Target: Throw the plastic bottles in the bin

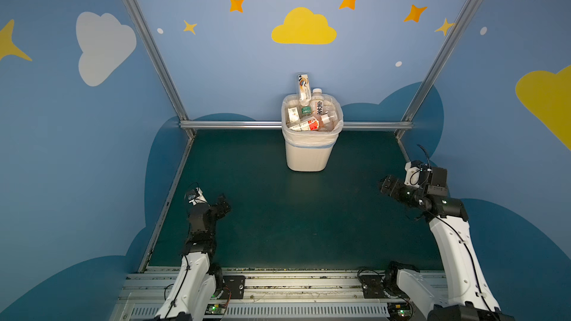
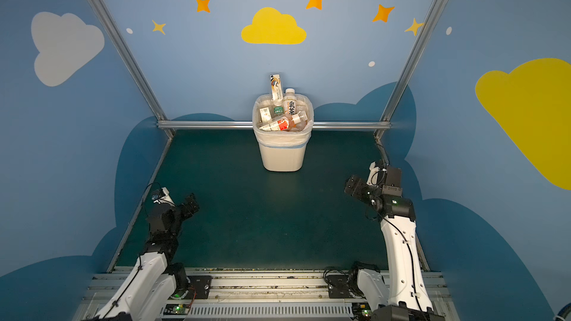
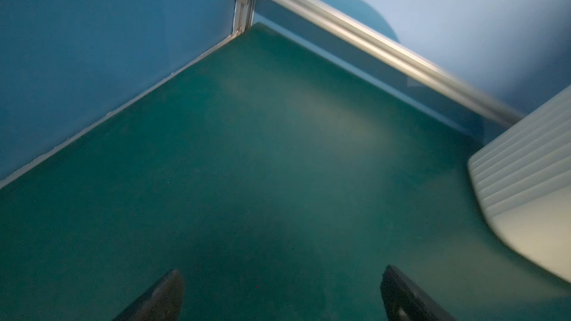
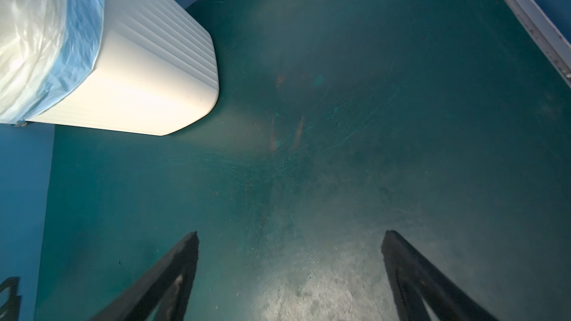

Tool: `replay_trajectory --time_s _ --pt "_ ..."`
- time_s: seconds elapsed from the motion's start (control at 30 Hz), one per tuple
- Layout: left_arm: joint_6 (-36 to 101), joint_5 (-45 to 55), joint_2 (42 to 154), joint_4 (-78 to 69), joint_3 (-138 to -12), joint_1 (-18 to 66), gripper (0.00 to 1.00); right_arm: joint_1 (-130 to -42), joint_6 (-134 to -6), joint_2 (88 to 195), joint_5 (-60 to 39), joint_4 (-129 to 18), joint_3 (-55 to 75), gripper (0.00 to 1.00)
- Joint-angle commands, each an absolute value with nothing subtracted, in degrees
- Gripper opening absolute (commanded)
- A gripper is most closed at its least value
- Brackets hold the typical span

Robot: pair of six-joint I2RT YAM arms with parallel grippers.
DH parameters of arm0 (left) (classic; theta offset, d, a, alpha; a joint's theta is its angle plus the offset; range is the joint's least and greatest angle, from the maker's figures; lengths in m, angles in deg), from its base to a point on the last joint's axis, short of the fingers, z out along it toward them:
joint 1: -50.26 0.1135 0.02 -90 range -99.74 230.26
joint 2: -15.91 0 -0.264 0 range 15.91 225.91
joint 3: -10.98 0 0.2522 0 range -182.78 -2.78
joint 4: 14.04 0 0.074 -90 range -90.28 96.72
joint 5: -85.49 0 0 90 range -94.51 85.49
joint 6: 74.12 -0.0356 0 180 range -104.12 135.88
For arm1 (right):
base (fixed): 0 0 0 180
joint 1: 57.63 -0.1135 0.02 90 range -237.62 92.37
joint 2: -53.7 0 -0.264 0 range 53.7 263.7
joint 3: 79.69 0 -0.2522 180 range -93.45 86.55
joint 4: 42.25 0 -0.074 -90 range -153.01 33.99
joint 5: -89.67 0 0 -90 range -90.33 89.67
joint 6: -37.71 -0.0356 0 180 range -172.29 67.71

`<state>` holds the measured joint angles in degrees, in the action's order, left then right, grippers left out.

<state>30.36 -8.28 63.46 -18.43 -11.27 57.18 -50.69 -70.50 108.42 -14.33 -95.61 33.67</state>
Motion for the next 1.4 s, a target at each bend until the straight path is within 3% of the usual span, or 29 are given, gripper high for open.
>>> replay_trajectory --time_s 0.0,0.23,0.37,0.57,0.77,1.03,1.37 --pt "26.5 -10.4 71.3 -31.5 -13.9 57.4 1.0 -50.6 -68.7 107.7 -15.6 -90.5 34.9 0.93" --pt "23.7 -6.3 93.2 -37.6 -25.2 56.2 1.0 -50.8 -66.5 107.0 -12.1 -88.0 37.8 0.93" --pt "18.5 -2.9 102.0 -34.0 -31.2 53.4 1.0 -50.9 -65.0 105.1 -10.0 -83.9 40.3 0.93" --pt "17.6 -3.6 102.7 -40.1 -28.0 52.3 1.0 -50.8 -61.7 101.6 -6.1 -71.5 49.4 0.93" --pt "17.5 -3.6 102.6 -40.0 -28.0 52.3 1.0 -50.8 -59.4 104.7 -1.6 -48.0 61.9 0.93" --pt "17.5 -3.7 102.5 -39.8 -28.0 52.3 1.0 -52.4 -58.8 119.2 -5.9 -25.5 64.6 0.93" --pt "17.5 -3.6 102.6 -39.7 -28.0 52.4 1.0 -60.1 -50.3 138.9 -1.9 -7.7 65.4 0.93"
